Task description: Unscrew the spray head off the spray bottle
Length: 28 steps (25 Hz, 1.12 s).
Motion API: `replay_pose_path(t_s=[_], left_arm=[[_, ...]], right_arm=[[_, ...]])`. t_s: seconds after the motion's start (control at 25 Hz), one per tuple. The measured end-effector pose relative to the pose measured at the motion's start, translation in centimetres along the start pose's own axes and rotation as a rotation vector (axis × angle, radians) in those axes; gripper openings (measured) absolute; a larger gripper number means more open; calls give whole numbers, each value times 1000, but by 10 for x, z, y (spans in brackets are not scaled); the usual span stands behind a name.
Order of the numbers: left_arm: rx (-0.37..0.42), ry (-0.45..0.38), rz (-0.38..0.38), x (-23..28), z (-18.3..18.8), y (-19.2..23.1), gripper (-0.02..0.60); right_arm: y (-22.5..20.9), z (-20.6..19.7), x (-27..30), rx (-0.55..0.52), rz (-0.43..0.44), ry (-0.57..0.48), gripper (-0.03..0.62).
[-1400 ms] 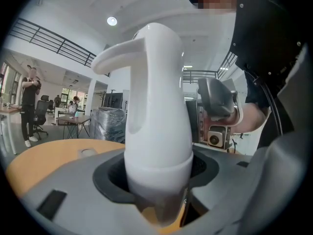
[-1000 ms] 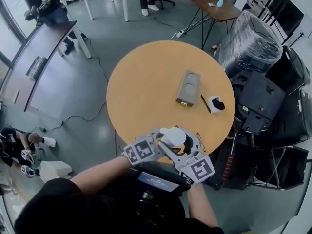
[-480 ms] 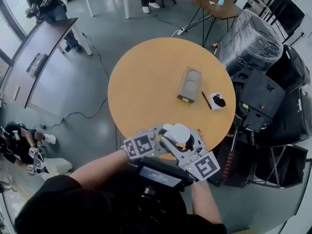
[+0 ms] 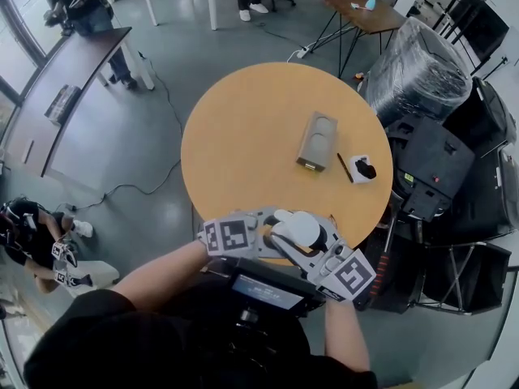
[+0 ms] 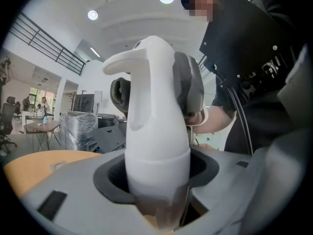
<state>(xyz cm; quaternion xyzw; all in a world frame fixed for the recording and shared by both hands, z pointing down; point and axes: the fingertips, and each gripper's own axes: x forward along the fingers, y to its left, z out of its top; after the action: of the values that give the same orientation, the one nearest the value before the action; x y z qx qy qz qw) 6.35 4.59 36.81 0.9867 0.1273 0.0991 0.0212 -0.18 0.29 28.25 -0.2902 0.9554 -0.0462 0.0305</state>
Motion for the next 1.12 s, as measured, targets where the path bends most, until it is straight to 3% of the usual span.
replay_pose_path(t_s=[0.52,0.8,0.88,1.04,1.12], left_arm=[[-9,-1,-216,-6,2,-25,288],[-26,19,-266,-3,-3,-22,284],[-14,30,-239,-3,-4,-15,284],[24,24,-93,-2,-4,11,288],[23,2,-10,-4,-1,23,288]], right_arm=[[16,3,-7,43,163,-44,200],[17,-9,-9,20,249,77,199],[13,-12,-6,-3,233,104,202],[-10,-8,-2,-16,108,95,220],[-21,-4,-3,13,31,76,280]])
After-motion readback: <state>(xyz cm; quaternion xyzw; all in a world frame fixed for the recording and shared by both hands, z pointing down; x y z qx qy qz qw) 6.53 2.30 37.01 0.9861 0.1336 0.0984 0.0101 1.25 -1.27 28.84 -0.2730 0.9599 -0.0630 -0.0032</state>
